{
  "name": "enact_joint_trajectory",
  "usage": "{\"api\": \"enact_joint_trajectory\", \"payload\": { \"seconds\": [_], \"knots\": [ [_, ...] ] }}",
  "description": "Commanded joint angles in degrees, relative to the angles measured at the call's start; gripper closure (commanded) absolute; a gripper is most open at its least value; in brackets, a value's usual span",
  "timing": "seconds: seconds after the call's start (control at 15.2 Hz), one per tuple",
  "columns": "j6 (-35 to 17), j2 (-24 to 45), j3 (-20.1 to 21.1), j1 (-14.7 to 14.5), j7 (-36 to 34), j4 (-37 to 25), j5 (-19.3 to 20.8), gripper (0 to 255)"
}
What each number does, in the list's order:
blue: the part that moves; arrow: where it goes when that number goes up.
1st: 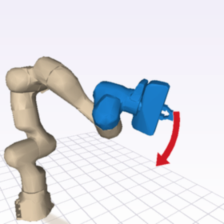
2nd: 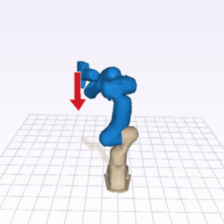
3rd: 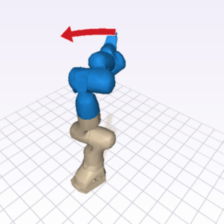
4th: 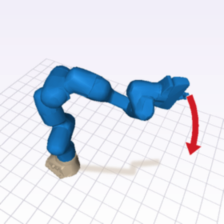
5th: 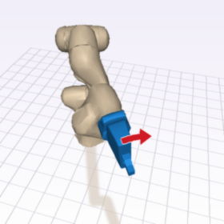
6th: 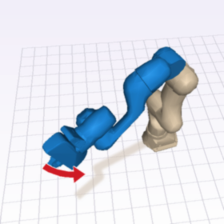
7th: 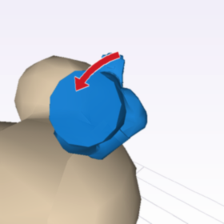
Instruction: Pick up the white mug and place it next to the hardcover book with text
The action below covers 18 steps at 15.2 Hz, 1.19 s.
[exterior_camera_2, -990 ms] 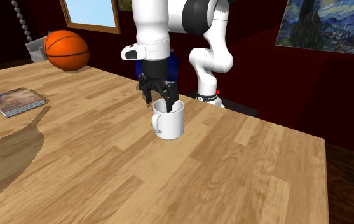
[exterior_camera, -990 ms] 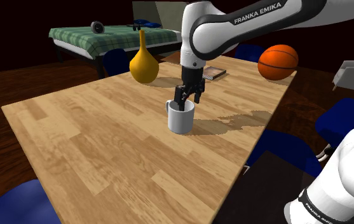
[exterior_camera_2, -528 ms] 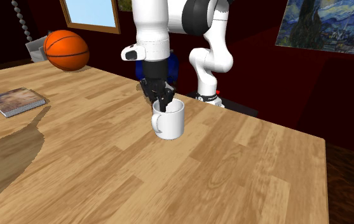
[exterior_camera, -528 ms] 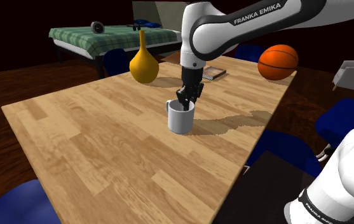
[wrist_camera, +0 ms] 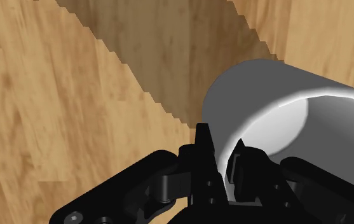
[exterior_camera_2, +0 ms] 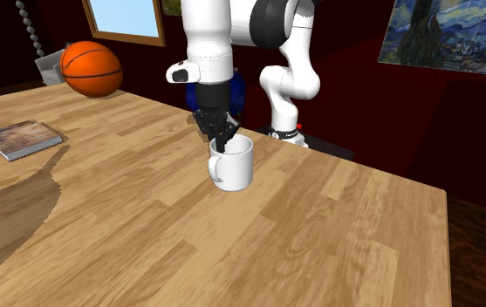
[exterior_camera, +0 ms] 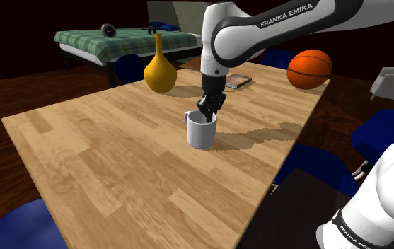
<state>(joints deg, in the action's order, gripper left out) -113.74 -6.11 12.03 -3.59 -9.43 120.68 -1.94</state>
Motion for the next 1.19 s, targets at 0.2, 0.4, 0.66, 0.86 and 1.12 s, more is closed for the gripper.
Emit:
{"api": "enact_joint_trajectory", "payload": {
  "seconds": [0.2, 0.4, 0.66, 0.86, 1.12],
  "knots": [
    [3.06, -0.72, -0.08, 0.03, 0.07, -2.34, -0.11, 255],
    [5.35, -1.14, -0.14, 0.05, 0.11, -4.22, -0.16, 255],
    [8.41, -1.52, -0.21, 0.09, 0.13, -6.91, -0.2, 255],
    [10.71, -1.67, -0.26, 0.11, 0.12, -9.06, -0.2, 255],
    [13.79, -1.69, -0.3, 0.15, 0.09, -12.12, -0.17, 255]
  ]
}}
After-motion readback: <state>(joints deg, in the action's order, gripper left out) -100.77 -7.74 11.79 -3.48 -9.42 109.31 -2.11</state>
